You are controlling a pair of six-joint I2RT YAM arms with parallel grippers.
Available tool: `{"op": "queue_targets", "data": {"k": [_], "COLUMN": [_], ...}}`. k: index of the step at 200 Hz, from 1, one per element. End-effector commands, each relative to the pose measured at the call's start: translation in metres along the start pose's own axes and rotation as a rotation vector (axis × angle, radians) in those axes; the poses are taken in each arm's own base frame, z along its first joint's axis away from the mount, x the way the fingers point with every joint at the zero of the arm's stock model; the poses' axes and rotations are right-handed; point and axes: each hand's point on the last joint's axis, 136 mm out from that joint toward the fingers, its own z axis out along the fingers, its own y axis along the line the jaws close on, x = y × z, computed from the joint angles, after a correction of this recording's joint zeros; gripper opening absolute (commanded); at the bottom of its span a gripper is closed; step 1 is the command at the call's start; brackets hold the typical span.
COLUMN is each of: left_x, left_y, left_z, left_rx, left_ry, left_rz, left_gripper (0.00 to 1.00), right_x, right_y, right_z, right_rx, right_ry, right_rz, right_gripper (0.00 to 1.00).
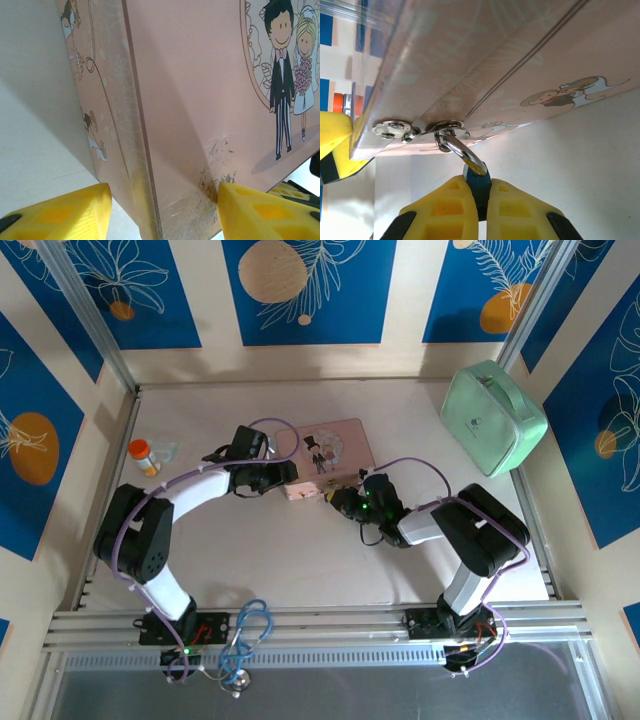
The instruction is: Unlock a padlock with a key
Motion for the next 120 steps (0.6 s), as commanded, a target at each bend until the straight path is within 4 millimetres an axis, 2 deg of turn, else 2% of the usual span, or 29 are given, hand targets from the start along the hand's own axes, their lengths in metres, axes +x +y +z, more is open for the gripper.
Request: {"op": "queue_targets", "data": {"k": [1, 53, 120], "left_x": [0.012, 0.018, 0.019], "left_y": [0.011, 0.020, 0.020], "left_z": [0.001, 0.002, 0.001], "left_rx": [-0.032, -0.051, -0.052], "left_ry": [0.023, 0.030, 0.030], "left_rz": [-0.008, -0.009, -0.005], "left_gripper": [0.55, 0.52, 0.51], "right_x": [0.000, -0.010, -0.019], "right_y": [-0.012, -0.012, -0.005], "right_z": [-0.003, -0.003, -0.004], "right_rx": [0.037, 0.023, -0.007], "right_ry": [-0.017, -0.037, -0.075], "right_rz": [0.023, 0.035, 0.054], "right_gripper": [0.00, 0.00, 0.00]}}
